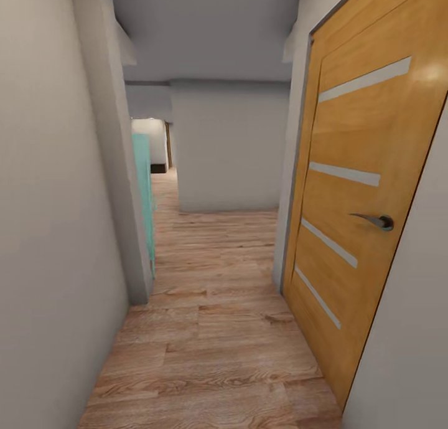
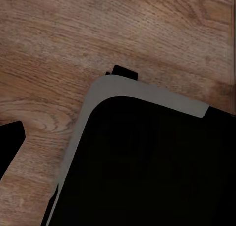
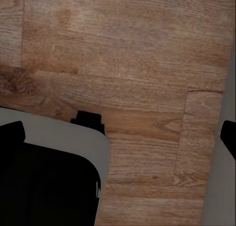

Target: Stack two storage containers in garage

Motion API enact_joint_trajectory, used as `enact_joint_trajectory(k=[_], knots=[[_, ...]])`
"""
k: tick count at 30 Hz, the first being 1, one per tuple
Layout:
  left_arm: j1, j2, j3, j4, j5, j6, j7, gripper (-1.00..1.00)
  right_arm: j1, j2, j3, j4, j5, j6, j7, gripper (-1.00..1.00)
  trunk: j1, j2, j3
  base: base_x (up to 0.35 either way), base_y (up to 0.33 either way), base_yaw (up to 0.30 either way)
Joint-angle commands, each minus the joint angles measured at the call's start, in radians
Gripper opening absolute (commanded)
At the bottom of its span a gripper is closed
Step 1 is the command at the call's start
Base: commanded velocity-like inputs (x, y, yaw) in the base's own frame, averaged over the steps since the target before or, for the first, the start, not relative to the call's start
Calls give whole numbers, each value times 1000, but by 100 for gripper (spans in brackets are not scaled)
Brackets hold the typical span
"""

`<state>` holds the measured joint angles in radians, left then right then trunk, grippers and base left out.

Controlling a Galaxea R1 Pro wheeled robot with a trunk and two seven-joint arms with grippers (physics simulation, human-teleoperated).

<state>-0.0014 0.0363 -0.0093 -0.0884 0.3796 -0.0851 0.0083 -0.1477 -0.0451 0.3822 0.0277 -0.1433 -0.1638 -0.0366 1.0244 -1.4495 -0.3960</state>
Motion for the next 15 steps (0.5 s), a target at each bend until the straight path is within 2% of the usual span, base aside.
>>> enact_joint_trajectory(k=[1,5,11,15], knots=[[0,0,-1,-1,5,-2,1,100,-1,1,8,3,-10,-6,-1,100,1,0,-1,323,-14,0],[0,0,-1,-1,5,-1,1,100,-1,6,8,3,-11,-5,-2,100,1,0,-1,324,-5,29],[0,-1,-1,-1,5,-1,1,100,-1,1,7,3,-10,-6,-2,100,1,0,-1,325,-1,211],[0,-3,-1,1,4,1,1,100,-1,-1,7,3,-10,-6,1,100,1,0,-1,326,0,110]])
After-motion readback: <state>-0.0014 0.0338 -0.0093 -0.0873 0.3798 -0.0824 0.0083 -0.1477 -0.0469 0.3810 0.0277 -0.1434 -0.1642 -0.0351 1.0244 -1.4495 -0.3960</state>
